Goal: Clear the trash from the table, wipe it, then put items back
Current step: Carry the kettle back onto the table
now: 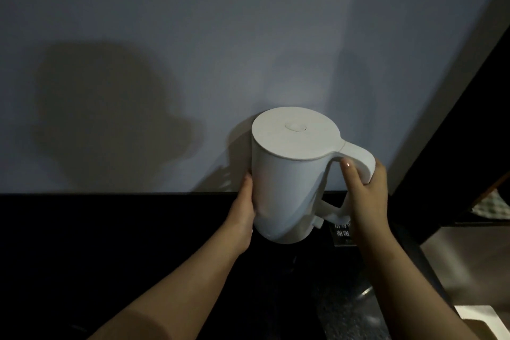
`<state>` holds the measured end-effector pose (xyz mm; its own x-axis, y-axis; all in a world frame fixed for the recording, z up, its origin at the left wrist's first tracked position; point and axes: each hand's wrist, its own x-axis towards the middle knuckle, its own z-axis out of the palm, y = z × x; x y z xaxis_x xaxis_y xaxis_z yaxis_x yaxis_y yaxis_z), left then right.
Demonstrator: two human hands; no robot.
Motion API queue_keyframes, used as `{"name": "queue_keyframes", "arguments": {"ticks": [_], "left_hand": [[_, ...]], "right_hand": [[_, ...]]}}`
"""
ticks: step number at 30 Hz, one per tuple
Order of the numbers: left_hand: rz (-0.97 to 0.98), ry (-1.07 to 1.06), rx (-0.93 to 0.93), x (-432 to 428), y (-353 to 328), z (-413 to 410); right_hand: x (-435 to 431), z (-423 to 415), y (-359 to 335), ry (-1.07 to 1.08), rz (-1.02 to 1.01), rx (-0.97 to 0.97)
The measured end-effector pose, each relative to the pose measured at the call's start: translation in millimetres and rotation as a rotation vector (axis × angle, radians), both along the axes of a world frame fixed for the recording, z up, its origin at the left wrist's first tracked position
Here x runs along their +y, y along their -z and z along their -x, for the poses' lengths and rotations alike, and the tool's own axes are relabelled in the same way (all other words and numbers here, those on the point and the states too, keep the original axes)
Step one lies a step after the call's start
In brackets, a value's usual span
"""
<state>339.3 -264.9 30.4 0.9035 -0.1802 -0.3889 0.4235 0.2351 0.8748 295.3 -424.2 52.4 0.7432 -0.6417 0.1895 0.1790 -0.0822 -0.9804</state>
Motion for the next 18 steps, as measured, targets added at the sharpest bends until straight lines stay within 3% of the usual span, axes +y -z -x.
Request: {"name": "queue_keyframes", "arguments": {"ticks": [11,18], "left_hand": [[-0.040,0.036,-0.042,-5,10,5],[-0.166,0.011,-0.131,-1,-17,24]], "right_hand": [[-11,-4,5,-0.006,-0.064,0.049],[-5,9,-2,0.092,-0.021,0.207]]}}
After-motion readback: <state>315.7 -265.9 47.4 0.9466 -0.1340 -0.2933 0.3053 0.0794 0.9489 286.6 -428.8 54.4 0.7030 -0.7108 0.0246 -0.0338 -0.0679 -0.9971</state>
